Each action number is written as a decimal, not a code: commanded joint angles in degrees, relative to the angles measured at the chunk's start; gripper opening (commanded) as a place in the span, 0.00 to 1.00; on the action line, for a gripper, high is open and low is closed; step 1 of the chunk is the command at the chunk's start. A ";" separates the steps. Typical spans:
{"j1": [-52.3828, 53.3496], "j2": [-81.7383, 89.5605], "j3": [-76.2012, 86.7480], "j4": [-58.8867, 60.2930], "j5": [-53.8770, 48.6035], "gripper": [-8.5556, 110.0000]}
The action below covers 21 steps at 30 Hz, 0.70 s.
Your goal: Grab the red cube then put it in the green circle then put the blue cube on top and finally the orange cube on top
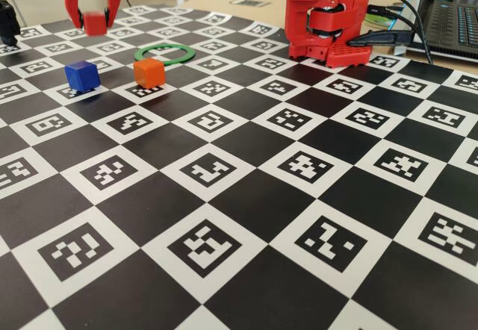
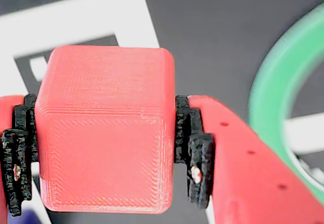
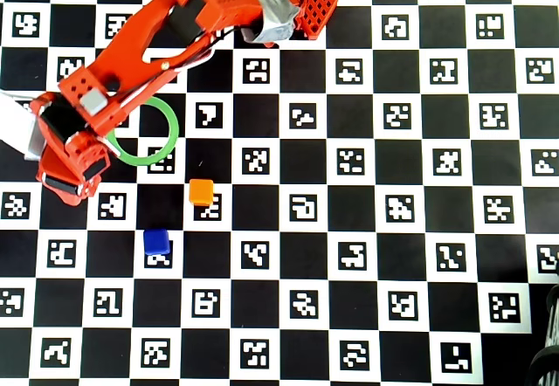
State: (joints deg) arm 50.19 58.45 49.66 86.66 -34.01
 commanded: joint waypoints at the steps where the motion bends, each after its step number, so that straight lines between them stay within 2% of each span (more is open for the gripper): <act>1: 1.05 14.85 2.11 1.93 -3.34 0.10; 10: 1.23 31.55 20.92 4.22 -14.15 0.10; 21: 2.72 37.18 40.17 -5.27 -25.05 0.09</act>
State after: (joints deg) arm 51.77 89.56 88.59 84.55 -57.04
